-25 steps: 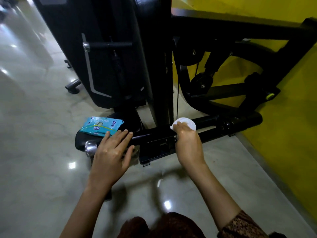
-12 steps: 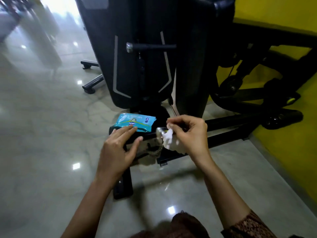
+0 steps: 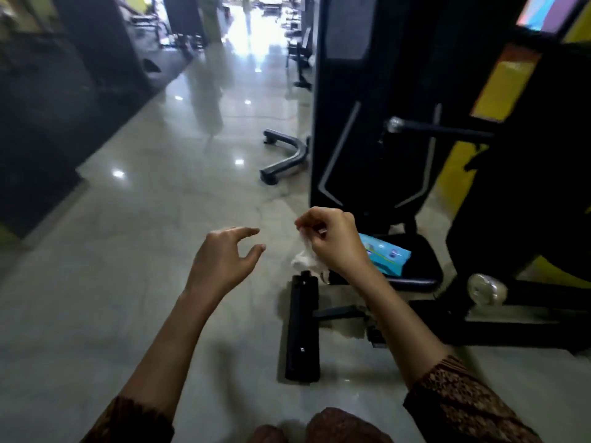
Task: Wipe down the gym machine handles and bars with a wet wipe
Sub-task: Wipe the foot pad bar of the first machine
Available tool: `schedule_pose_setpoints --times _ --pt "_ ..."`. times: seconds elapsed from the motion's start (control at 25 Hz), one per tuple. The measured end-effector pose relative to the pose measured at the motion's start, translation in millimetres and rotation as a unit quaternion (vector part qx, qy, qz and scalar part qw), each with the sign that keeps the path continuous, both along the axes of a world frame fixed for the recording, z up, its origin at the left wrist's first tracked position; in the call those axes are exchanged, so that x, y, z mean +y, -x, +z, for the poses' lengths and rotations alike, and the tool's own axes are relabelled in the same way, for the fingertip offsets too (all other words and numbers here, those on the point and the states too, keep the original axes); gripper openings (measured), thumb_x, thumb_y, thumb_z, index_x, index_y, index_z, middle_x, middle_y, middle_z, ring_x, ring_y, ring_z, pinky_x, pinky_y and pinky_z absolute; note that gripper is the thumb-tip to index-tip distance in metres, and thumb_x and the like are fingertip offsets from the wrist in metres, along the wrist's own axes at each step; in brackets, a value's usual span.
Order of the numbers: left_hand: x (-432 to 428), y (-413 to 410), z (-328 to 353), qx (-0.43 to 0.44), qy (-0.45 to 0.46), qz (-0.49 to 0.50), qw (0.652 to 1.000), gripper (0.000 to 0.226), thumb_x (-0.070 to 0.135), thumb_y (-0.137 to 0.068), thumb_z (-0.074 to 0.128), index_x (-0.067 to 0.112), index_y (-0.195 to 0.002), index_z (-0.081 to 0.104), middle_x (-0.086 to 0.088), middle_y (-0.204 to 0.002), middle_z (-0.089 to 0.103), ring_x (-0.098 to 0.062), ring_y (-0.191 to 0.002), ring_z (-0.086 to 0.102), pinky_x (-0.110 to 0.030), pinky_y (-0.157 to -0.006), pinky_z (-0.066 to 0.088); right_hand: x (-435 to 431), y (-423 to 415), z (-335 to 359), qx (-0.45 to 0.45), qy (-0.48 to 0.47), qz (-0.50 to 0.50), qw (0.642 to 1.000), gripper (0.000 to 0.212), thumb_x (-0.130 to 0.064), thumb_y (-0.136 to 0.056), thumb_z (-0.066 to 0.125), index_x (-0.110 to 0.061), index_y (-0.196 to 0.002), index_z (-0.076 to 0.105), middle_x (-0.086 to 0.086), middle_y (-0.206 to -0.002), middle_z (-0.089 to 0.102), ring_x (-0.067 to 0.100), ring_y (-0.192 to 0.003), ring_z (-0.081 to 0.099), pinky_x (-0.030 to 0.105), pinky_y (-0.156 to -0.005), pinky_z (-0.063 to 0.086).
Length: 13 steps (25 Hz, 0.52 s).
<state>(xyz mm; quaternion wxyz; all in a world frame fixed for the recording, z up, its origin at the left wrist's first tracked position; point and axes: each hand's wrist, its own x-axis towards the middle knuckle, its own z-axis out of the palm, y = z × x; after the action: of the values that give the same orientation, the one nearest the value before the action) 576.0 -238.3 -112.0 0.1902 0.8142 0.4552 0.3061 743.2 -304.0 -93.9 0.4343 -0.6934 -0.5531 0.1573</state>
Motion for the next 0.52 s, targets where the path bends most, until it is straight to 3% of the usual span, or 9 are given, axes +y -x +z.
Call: schedule_pose_setpoints --times 0.12,0.24,0.4,0.52 --pt "26.8 33.3 2.1 -0.089 0.028 0.043 0.995 0.03 0.022 -0.08 0.072 0.013 -0.108 0.069 -0.002 -0.101 0.07 -0.009 -0.091 0.063 -0.025 -0.084 0.049 46.3 21.5 0.4 -0.056 0.006 0.045 0.997 0.022 0.009 -0.077 0.058 -0.005 -0.086 0.073 0.01 -0.082 0.072 0.02 -0.076 0.065 0.024 -0.07 0.048" --pt "63.2 59.1 -1.5 -0.141 0.061 0.084 0.985 0.027 0.018 -0.079 0.073 0.013 -0.105 0.07 0.006 -0.09 0.068 -0.008 -0.085 0.064 -0.014 -0.074 0.046 97.0 42.8 -0.4 -0.059 0.02 0.063 0.996 0.02 0.005 -0.081 0.057 -0.006 -0.089 0.072 0.009 -0.084 0.071 0.019 -0.077 0.066 0.024 -0.069 0.049" --pt "127.2 78.7 -8.7 -0.135 0.067 0.107 0.983 0.028 0.018 -0.078 0.073 0.012 -0.106 0.07 0.006 -0.088 0.066 -0.006 -0.083 0.061 -0.018 -0.076 0.045 176.1 60.1 -7.3 -0.045 0.033 0.085 0.995 0.023 0.007 -0.08 0.054 -0.008 -0.088 0.071 0.01 -0.082 0.071 0.023 -0.07 0.068 0.027 -0.063 0.052" --pt "191.5 83.2 -10.4 -0.119 0.061 0.105 0.985 0.03 0.02 -0.079 0.073 0.013 -0.107 0.069 0.006 -0.09 0.066 -0.006 -0.085 0.06 -0.017 -0.074 0.046 242.3 64.0 -11.1 -0.045 0.011 0.095 0.994 0.025 0.009 -0.079 0.053 -0.006 -0.088 0.072 0.011 -0.083 0.071 0.02 -0.075 0.067 0.021 -0.066 0.049"
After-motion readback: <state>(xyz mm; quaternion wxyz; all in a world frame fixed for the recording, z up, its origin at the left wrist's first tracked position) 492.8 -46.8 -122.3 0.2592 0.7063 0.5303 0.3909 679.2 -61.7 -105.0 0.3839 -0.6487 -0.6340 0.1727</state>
